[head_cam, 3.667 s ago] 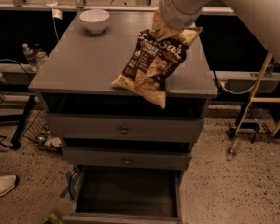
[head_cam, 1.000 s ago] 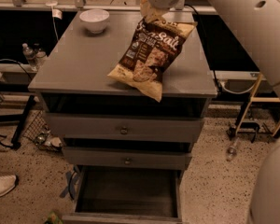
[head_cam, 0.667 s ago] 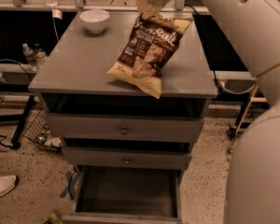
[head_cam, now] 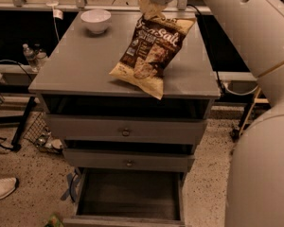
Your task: Pick brown chip bag from bottom drawer and place on counter
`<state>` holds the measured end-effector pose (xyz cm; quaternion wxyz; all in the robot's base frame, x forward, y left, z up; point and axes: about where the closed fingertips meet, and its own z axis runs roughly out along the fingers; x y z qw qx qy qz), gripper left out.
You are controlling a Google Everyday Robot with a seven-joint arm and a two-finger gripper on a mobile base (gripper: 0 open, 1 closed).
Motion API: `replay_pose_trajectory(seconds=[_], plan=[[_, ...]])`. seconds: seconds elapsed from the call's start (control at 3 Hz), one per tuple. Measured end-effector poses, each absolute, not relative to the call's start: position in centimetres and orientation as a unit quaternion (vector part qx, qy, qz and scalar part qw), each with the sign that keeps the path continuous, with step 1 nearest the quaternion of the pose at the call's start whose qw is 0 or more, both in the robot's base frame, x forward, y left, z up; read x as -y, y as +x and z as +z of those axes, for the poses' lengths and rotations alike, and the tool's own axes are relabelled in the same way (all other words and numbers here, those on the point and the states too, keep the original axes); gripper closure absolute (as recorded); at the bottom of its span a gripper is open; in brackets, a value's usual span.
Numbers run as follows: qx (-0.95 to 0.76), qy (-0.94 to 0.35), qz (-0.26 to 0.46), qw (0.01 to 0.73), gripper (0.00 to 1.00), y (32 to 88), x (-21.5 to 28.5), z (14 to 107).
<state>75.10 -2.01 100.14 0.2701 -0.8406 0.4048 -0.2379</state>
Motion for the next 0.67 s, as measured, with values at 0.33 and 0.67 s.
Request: replay_pose_trajectory(seconds=[0.33, 0.67], plan=[[-0.404, -0.842, -0.236, 0.269, 0.05, 75.2, 1.81, 99.8], [-0.404, -0.842, -0.235, 0.268, 0.0, 75.23, 1.75, 99.66]])
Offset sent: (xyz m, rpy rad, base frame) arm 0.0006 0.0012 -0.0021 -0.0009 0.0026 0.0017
